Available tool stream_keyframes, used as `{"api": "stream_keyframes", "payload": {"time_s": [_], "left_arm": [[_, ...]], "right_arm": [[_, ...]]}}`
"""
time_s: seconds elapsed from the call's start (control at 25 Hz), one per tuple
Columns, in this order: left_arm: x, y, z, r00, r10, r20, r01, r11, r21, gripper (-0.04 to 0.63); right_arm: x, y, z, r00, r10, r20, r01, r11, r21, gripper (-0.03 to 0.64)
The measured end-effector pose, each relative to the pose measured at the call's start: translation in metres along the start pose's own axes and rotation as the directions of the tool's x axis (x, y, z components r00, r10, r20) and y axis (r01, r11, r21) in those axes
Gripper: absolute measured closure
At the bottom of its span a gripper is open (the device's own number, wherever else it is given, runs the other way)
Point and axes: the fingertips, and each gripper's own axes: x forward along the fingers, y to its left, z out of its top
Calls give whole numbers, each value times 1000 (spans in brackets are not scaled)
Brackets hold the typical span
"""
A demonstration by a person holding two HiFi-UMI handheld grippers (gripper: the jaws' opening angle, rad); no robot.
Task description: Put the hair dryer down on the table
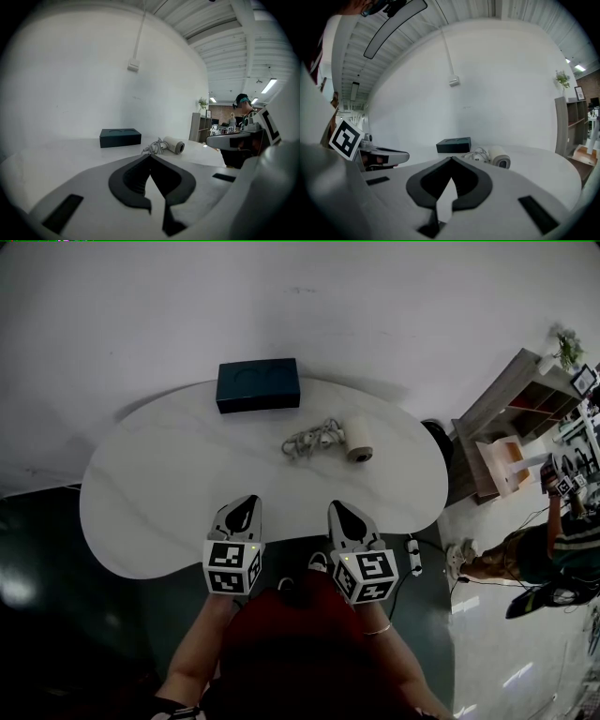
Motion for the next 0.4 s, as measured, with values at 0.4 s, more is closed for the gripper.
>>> {"api": "stream_keyframes", "payload": {"time_s": [0.4], "left_arm": [[-3, 6, -7, 1000, -1, -11, 1, 1000, -18, 572]], "right_arm": [[1, -3, 1, 1000, -29, 4, 29, 999, 17, 601]]}}
